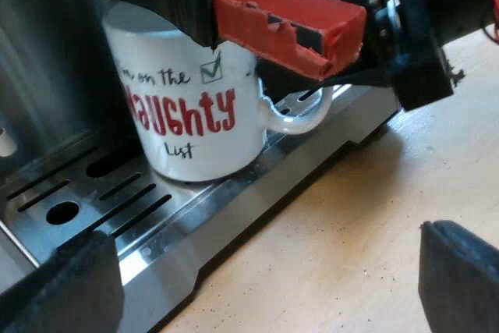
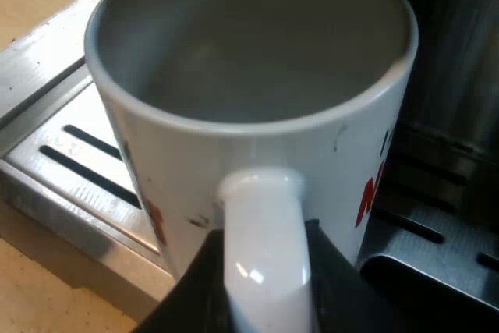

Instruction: Place mug into machine

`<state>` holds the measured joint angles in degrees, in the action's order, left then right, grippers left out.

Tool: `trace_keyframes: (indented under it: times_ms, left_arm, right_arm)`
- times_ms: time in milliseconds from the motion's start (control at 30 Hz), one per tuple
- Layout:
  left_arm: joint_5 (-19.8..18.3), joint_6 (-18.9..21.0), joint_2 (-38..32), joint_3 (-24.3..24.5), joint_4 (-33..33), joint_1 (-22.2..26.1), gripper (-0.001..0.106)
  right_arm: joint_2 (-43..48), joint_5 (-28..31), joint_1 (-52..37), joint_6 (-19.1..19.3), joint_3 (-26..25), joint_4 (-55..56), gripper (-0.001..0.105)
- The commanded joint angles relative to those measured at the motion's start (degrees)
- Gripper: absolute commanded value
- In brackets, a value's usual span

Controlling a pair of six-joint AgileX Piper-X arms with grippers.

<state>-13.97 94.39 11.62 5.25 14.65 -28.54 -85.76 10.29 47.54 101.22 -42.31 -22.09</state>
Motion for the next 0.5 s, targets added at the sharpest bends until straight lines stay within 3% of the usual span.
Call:
trace_keyframes:
  times_ms: [33,133,200,367,500]
  left_arm:
    - [0.5,0.1,-0.1,0.0,-0.9,-0.1,0.078]
    - [0.5,0.1,-0.1,0.0,-1.2,-0.1,0.078]
    - [0.5,0.1,-0.1,0.0,-1.4,-0.1,0.078]
    - [0.5,0.1,-0.1,0.0,-1.4,-0.1,0.078]
    - [0.5,0.1,-0.1,0.0,-1.4,-0.1,0.078]
  right_arm:
    - [0.7,-0.3,0.2,0.5,-0.9,-3.2,0.0]
    - [0.7,-0.3,0.2,0.5,-0.9,-3.4,0.0]
    - [0.7,-0.3,0.2,0.5,-0.9,-3.4,0.007]
    - [0.7,-0.3,0.2,0.5,-0.9,-3.4,0.038]
    - [0.7,-0.3,0.2,0.1,-0.9,-3.4,0.039]
